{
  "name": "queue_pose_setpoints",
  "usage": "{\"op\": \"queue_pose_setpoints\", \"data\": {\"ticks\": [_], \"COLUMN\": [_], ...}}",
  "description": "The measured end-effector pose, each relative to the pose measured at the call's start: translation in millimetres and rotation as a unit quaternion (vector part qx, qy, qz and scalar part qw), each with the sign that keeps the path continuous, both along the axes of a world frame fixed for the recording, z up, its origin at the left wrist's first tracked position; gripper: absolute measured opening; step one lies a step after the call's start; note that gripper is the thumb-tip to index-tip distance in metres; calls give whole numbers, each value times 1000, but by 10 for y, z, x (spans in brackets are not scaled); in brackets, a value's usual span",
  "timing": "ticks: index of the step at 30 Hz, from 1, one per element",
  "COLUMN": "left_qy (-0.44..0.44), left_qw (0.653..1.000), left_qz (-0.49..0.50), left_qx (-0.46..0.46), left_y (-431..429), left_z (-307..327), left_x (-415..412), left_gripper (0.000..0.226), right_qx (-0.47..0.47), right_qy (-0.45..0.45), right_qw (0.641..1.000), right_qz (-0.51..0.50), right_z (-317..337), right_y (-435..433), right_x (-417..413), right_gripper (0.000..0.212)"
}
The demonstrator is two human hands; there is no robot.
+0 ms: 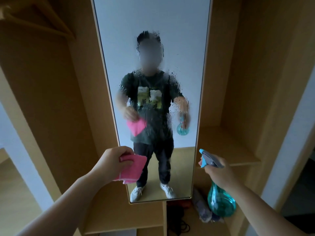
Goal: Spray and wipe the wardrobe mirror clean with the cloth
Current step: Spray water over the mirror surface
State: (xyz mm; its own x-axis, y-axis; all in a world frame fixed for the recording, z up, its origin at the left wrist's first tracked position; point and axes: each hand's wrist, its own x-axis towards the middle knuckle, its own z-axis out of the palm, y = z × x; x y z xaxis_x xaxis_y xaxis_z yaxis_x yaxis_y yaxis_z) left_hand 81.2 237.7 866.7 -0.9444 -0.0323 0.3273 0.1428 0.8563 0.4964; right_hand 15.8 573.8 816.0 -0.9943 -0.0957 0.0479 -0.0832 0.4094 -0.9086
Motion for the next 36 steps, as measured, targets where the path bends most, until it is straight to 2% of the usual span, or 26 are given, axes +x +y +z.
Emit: {"op": "queue_pose_setpoints", "data": {"ticks": [9, 11, 16, 19, 23, 32, 36], "left_qy": [-21, -22, -29, -31, -31, -28, -28], "left_qw": [1000, 1000, 999, 999, 999, 998, 998], "left_qz": [13, 13, 17, 25, 33, 44, 44], "left_qx": [13, 14, 21, 25, 22, 36, 41], "left_y": [-133, -164, -240, -314, -405, -529, -580], "left_z": [-158, -179, -215, -232, -241, -278, -290], "left_x": [41, 55, 114, 160, 227, 302, 317], "left_gripper": [29, 31, 30, 29, 29, 31, 27], "right_qx": [12, 12, 41, 47, 43, 32, 39], "right_qy": [-8, -1, -10, -16, -41, 37, 35], "right_qw": [999, 1000, 999, 998, 997, 998, 998], "right_qz": [-35, -21, 32, 42, 40, 43, 36], "right_z": [-152, -159, -156, -168, -174, -155, -180], "right_y": [-34, -60, -179, -293, -437, -681, -759], "right_x": [-7, 2, 33, 33, 49, 51, 19], "right_gripper": [8, 12, 37, 41, 37, 21, 19]}}
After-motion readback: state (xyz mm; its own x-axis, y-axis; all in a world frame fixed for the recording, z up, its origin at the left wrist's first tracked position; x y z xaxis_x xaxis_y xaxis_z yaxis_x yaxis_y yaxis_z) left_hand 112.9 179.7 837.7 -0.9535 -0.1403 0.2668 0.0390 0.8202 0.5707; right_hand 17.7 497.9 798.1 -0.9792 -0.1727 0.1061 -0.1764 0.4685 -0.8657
